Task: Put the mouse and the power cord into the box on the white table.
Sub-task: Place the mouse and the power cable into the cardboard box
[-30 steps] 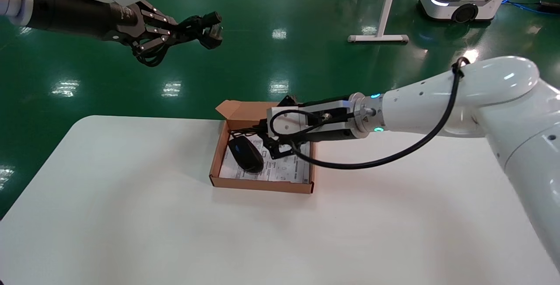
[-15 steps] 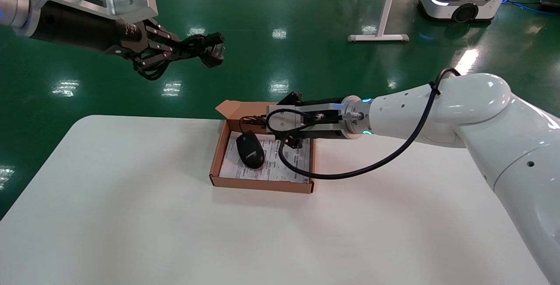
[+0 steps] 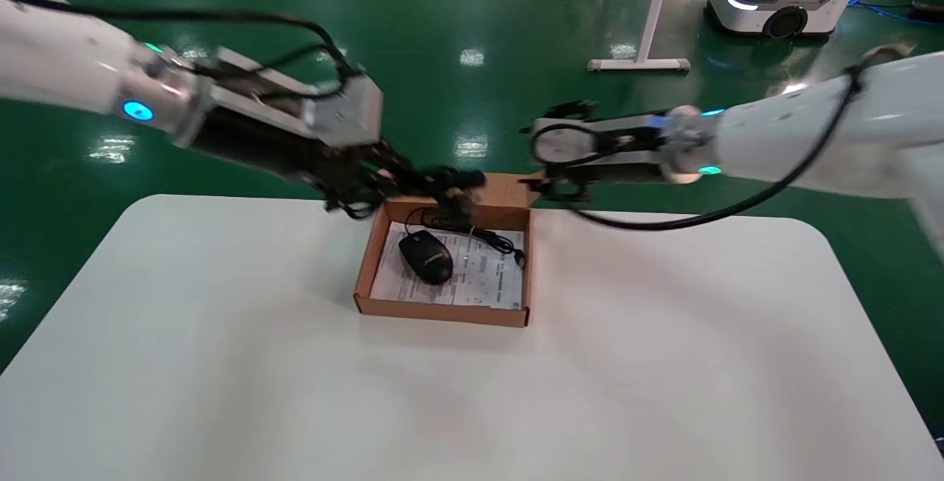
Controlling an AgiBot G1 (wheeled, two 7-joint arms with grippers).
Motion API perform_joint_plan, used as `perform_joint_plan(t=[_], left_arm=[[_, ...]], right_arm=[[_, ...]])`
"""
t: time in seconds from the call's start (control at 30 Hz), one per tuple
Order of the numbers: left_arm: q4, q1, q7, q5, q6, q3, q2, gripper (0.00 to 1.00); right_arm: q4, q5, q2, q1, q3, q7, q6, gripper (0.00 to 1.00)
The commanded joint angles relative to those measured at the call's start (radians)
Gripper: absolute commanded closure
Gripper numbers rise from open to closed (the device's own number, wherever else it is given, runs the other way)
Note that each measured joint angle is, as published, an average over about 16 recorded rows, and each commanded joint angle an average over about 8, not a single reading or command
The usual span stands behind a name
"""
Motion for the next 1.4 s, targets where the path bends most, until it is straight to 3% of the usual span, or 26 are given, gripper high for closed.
perform_joint_plan(t=[0.03, 0.23, 0.43, 0.47, 0.73, 1.03, 1.4], left_arm=[[0.015, 0.031, 0.029, -0.017, 0.01, -0.008, 0.038, 1.0], [0.064, 0.117, 0.102, -0.005, -0.144, -0.002, 0.126, 1.0], [0.032, 0.175, 0.139, -0.002, -0.243, 0.005, 0.143, 1.0], [0.024, 0.181, 0.141, 0.0, -0.251, 0.008, 0.143, 0.96], [-0.008, 0.192, 0.136, 0.033, -0.265, 0.044, 0.142, 0.01], [-0.056, 0.225, 0.099, 0.02, -0.255, 0.017, 0.117, 0.0], [-0.246, 0.358, -0.02, -0.065, -0.179, -0.161, -0.017, 0.0]], right_arm=[[-0.03, 0.003, 0.045, 0.037, 0.003, -0.019, -0.052, 0.0], [-0.106, 0.005, 0.151, 0.094, 0.008, -0.094, -0.138, 0.0], [-0.158, 0.008, 0.2, 0.118, 0.011, -0.137, -0.177, 0.0], [-0.165, 0.009, 0.205, 0.119, 0.012, -0.143, -0.182, 0.0], [-0.21, 0.015, 0.232, 0.112, 0.016, -0.176, -0.21, 0.0], [-0.197, 0.044, 0.267, 0.084, 0.044, -0.178, -0.241, 0.0], [0.019, 0.132, 0.331, -0.055, 0.16, -0.001, -0.288, 0.0]])
